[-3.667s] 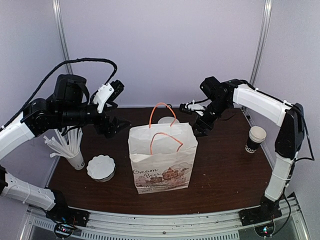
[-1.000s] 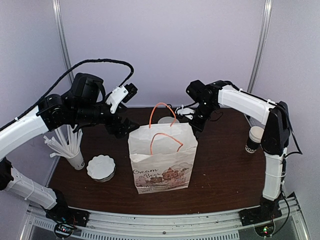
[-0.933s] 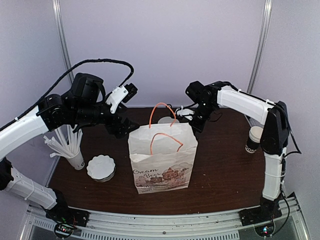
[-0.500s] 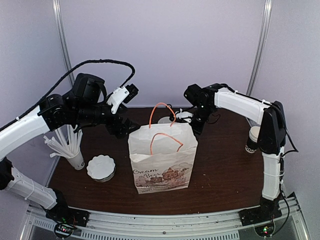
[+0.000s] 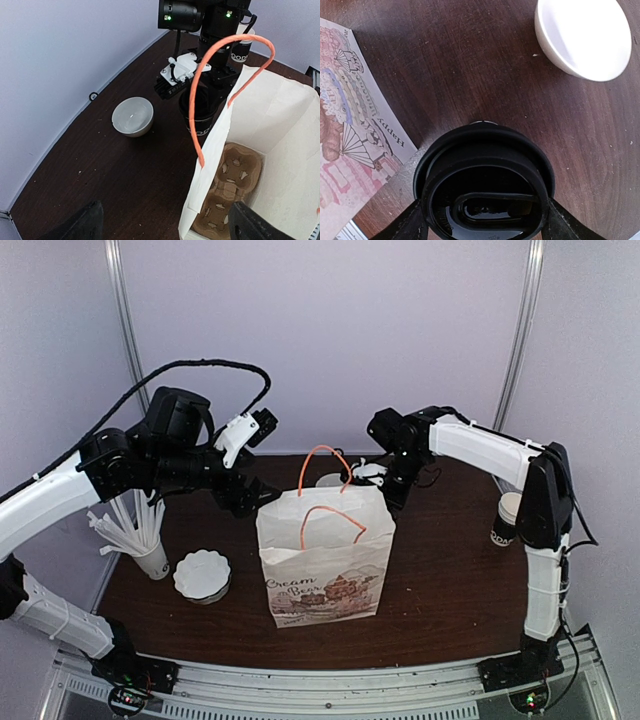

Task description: Pack the takeout coffee

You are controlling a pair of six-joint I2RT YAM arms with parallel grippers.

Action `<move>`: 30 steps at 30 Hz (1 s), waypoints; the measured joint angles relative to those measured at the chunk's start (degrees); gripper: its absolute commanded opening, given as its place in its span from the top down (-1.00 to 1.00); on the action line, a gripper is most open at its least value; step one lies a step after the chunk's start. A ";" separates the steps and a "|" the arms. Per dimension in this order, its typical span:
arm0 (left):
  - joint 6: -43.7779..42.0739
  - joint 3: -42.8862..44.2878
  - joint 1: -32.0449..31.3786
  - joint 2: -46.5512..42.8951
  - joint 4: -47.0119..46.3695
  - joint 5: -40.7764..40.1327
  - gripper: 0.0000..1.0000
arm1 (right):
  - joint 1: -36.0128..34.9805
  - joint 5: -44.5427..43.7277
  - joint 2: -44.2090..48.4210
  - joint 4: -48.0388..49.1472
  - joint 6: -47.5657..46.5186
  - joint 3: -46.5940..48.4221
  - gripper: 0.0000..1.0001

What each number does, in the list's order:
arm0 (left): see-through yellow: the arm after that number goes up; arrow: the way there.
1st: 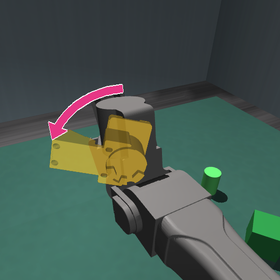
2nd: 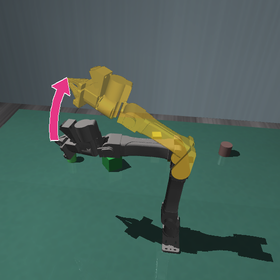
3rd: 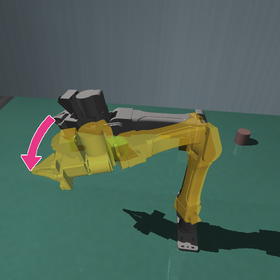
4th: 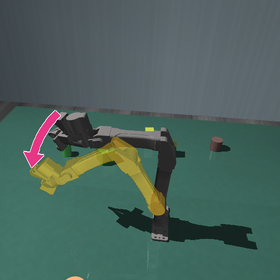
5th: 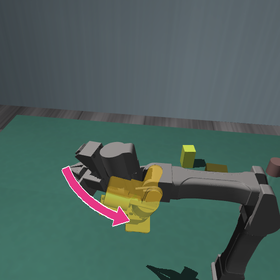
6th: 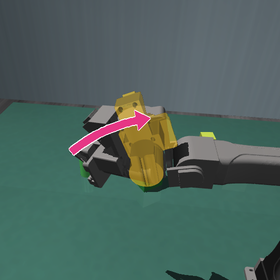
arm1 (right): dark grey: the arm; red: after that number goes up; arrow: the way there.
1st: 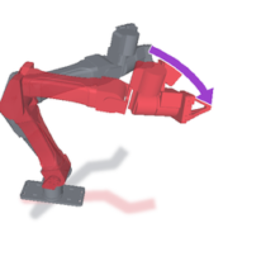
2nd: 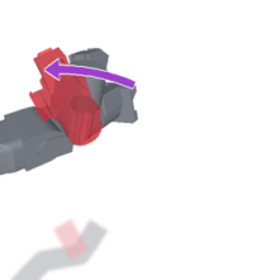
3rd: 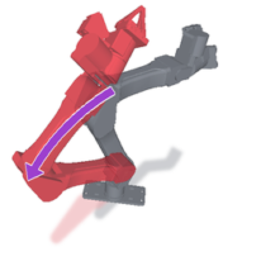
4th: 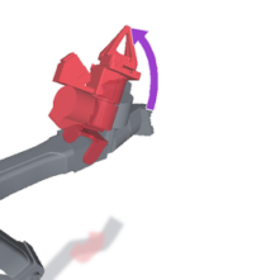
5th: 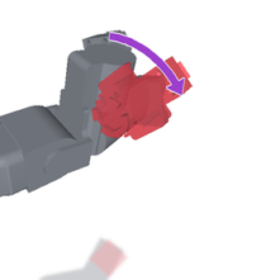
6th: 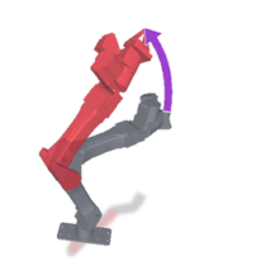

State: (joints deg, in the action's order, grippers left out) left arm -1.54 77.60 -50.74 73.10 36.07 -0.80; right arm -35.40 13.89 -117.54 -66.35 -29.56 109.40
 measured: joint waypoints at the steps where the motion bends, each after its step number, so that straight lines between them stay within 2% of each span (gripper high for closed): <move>1: 0.00 0.00 0.00 0.00 0.00 0.00 -0.82 | 0.00 -0.31 0.35 -0.24 0.00 0.00 -0.50; 9: -0.83 1.77 0.02 0.55 0.81 0.83 -0.82 | 1.01 -2.62 9.99 -1.60 -0.26 -3.19 -0.51; 18: -5.35 14.34 0.07 7.41 7.08 9.46 -0.78 | 4.70 -4.48 24.46 -2.64 -1.90 -20.39 -0.51; 21: -6.62 15.65 0.07 9.73 8.46 11.08 -0.77 | 5.51 -4.74 28.89 -4.39 -2.93 -23.67 -0.50; 25: -8.31 16.06 0.07 12.44 9.90 12.07 -0.73 | 6.01 -4.79 33.70 -4.94 -3.89 -23.37 -0.50; 30: -9.55 19.87 0.07 16.83 11.30 12.28 -0.63 | 6.08 -3.72 38.29 -5.90 -4.13 -16.50 -0.50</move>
State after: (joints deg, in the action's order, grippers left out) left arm -11.09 97.47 -50.68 89.93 47.37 11.49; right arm -29.32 10.17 -79.24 -72.25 -33.69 92.90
